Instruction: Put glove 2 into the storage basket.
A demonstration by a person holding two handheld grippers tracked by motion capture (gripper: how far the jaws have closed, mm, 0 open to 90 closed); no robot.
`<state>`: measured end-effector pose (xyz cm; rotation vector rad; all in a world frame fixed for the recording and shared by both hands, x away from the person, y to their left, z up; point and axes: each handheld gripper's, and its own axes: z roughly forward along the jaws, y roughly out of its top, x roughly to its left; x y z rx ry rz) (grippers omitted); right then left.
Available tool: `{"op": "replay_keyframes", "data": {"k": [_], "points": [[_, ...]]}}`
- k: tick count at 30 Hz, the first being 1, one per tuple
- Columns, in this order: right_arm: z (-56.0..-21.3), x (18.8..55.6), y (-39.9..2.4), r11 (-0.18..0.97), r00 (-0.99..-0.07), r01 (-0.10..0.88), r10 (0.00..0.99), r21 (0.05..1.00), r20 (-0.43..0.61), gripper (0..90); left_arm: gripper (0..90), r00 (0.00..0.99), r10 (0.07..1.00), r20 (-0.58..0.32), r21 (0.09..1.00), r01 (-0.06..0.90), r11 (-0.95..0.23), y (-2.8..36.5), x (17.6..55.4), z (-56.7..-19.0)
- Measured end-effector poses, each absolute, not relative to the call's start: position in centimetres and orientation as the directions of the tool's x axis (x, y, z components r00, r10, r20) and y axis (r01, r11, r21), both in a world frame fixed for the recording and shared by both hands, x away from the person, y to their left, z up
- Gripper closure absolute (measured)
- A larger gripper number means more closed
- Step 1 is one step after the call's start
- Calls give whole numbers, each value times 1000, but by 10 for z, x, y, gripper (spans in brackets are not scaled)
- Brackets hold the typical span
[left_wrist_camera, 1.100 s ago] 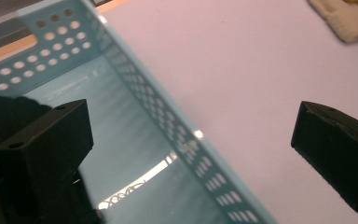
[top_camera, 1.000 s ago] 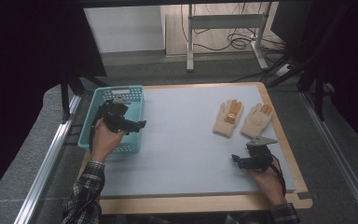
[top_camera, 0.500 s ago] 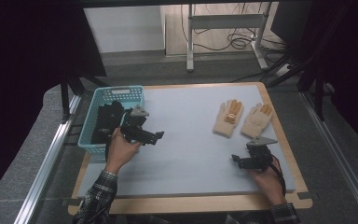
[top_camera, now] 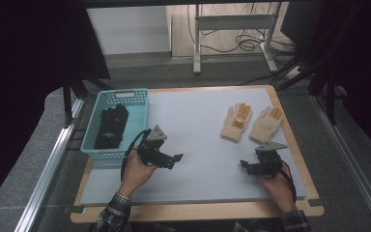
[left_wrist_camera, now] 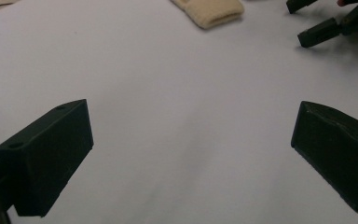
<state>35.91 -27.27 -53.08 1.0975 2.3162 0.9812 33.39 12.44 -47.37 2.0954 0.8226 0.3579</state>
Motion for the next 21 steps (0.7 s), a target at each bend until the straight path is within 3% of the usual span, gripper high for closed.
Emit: {"op": "replay_keyframes", "data": {"k": [14, 18, 21], "points": [[-531, 359, -273, 448, -615, 511, 787, 734, -52, 189, 0, 702, 710, -47, 723, 515, -461, 122, 318, -538], [-531, 359, -272, 447, -612, 513, 789, 733, -53, 181, 0, 689, 725, -1, 692, 524, -497, 120, 318, -545], [-531, 359, -273, 446, -611, 513, 790, 734, -53, 181, 0, 677, 736, -34, 687, 550, -475, 121, 321, -548]]}}
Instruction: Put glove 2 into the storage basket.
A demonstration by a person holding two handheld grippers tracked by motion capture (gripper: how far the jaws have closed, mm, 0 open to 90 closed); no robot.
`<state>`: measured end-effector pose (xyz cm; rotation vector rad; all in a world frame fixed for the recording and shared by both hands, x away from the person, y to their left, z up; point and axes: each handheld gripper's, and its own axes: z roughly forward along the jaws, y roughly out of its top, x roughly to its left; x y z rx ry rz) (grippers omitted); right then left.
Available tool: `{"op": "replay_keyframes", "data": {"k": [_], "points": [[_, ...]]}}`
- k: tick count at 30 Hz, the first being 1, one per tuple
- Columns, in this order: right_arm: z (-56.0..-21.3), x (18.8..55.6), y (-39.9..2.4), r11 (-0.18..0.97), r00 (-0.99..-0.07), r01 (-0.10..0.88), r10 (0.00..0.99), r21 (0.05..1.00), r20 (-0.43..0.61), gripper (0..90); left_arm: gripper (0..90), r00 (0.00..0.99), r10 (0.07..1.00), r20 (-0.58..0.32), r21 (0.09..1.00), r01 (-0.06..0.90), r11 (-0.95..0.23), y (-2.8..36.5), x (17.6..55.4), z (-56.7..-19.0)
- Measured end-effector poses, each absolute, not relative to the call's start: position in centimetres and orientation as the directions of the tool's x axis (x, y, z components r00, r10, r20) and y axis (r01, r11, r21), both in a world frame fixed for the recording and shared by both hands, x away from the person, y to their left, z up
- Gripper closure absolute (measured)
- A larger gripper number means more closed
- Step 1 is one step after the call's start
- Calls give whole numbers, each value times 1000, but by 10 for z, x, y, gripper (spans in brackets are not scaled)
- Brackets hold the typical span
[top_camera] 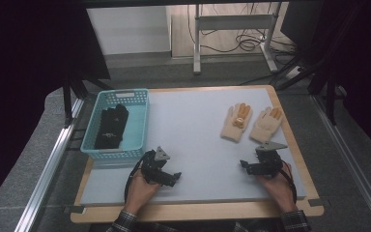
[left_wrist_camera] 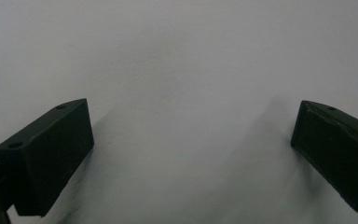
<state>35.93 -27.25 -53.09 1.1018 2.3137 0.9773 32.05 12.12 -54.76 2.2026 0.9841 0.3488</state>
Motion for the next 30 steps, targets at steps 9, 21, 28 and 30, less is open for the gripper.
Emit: {"op": "replay_keyframes", "data": {"k": [9, 21, 28, 30], "points": [[-531, 359, -273, 446, -612, 514, 789, 733, -51, 184, 0, 672, 739, -40, 689, 554, -467, 121, 320, -549], [-526, 363, -279, 412, -619, 531, 785, 740, 7, 264, 0, 673, 739, -39, 691, 552, -467, 121, 320, -549], [-511, 377, -292, 403, -606, 520, 795, 754, -7, 347, 0, 672, 739, -39, 691, 553, -466, 121, 320, -549], [-504, 383, -297, 397, -601, 517, 799, 758, -9, 359, 0, 673, 739, -39, 691, 552, -466, 121, 320, -549]]}}
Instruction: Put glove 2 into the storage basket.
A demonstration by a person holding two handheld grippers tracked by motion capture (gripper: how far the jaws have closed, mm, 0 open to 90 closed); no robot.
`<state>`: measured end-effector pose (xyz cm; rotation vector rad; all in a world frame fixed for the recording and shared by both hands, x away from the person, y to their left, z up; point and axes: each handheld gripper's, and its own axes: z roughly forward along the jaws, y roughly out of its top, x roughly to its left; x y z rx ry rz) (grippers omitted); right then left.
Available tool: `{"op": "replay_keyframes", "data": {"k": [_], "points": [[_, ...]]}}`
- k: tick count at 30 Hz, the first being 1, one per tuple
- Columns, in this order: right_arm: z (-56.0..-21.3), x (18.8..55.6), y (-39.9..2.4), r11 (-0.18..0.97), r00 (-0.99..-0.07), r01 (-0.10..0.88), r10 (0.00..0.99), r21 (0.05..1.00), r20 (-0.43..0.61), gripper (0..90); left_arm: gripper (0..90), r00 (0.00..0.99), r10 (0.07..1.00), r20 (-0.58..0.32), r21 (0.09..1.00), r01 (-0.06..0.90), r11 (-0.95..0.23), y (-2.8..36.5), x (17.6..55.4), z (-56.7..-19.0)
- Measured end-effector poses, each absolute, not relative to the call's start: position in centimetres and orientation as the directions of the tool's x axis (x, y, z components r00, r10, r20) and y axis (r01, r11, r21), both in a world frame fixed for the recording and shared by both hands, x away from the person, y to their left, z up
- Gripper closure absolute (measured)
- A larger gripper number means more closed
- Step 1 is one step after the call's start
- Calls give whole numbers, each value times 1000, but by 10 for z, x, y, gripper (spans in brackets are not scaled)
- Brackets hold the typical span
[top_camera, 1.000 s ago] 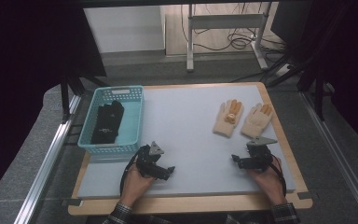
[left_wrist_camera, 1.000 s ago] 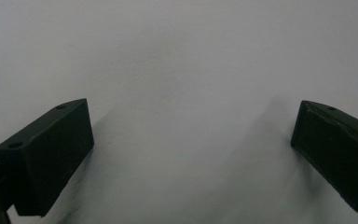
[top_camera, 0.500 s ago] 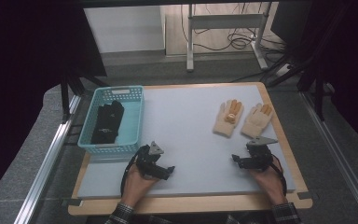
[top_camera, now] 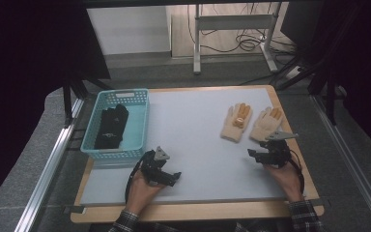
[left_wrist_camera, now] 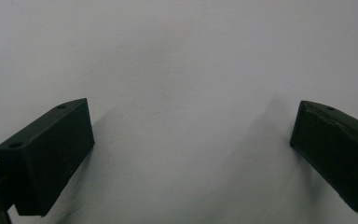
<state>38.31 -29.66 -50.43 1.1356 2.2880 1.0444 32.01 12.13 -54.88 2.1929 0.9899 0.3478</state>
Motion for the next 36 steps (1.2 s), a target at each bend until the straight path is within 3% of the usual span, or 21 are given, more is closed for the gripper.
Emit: {"op": "replay_keyframes", "data": {"k": [18, 21, 22, 30, 36], "points": [[-470, 457, -334, 364, -513, 525, 856, 769, -55, 403, 0, 673, 739, -38, 691, 552, -467, 122, 320, -549], [-472, 469, -336, 357, -494, 539, 867, 763, -56, 383, 0, 673, 739, -38, 691, 552, -467, 122, 320, -549], [-476, 477, -337, 349, -472, 551, 879, 758, -61, 334, 0, 673, 739, -38, 690, 552, -467, 122, 320, -549], [-500, 498, -337, 297, -415, 606, 910, 738, -25, 212, 0, 673, 739, -38, 691, 552, -467, 122, 320, -549], [-512, 506, -334, 285, -378, 632, 925, 721, -34, 201, 0, 673, 739, -37, 691, 552, -468, 122, 320, -549]]}}
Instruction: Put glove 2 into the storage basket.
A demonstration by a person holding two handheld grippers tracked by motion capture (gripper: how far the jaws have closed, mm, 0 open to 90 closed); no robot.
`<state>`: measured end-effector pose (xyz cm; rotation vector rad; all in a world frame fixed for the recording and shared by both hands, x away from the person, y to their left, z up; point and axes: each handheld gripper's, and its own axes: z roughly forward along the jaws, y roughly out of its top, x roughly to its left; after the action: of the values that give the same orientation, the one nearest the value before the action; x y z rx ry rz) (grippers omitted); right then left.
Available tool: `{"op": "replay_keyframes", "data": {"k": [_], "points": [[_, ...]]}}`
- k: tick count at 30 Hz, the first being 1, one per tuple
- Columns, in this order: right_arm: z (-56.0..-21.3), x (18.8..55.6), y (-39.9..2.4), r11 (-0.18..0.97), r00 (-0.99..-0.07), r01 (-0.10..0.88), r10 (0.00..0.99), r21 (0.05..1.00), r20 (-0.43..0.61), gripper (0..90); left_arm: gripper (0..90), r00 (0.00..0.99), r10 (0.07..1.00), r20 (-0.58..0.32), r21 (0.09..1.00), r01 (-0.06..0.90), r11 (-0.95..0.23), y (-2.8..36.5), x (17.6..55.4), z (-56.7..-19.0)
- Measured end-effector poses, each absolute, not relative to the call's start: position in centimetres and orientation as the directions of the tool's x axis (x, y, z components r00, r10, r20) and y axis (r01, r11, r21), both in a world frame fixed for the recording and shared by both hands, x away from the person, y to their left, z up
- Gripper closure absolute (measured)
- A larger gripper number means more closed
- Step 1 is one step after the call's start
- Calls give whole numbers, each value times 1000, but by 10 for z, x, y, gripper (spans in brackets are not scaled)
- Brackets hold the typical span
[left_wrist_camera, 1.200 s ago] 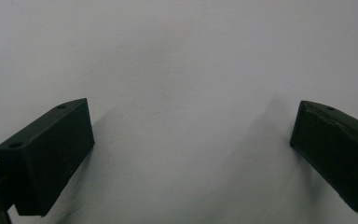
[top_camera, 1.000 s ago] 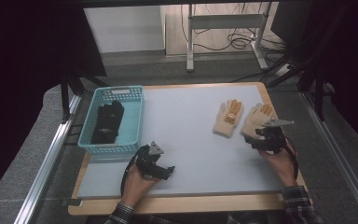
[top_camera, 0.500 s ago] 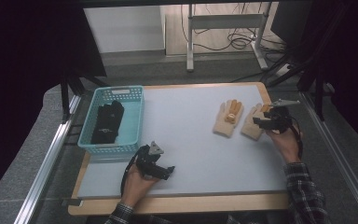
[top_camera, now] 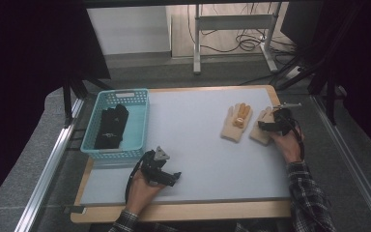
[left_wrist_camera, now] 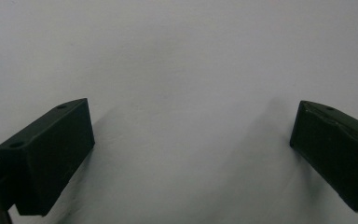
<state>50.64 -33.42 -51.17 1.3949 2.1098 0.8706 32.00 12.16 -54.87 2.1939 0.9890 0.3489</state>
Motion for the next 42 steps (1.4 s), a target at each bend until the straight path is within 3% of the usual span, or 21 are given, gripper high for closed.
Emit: {"op": "replay_keyframes", "data": {"k": [2, 4, 7, 11, 28, 42], "points": [[-517, 507, -330, 316, -371, 634, 925, 706, -81, 267, 0, 673, 739, -37, 691, 551, -468, 122, 320, -549], [-516, 506, -330, 309, -367, 639, 927, 705, -73, 302, 0, 673, 739, -37, 691, 551, -468, 122, 320, -549], [-513, 504, -330, 307, -365, 652, 929, 693, -68, 473, 0, 673, 739, -36, 691, 551, -468, 122, 320, -549], [-512, 500, -339, 280, -367, 658, 930, 699, -27, 581, 1, 673, 739, -36, 691, 551, -468, 122, 320, -549], [-482, 465, -338, 286, -446, 568, 895, 771, -3, 589, 2, 672, 740, -36, 692, 551, -467, 122, 320, -549], [-451, 414, -283, 364, -592, 458, 805, 811, -27, 581, 2, 671, 741, -37, 693, 552, -465, 121, 320, -549]]}}
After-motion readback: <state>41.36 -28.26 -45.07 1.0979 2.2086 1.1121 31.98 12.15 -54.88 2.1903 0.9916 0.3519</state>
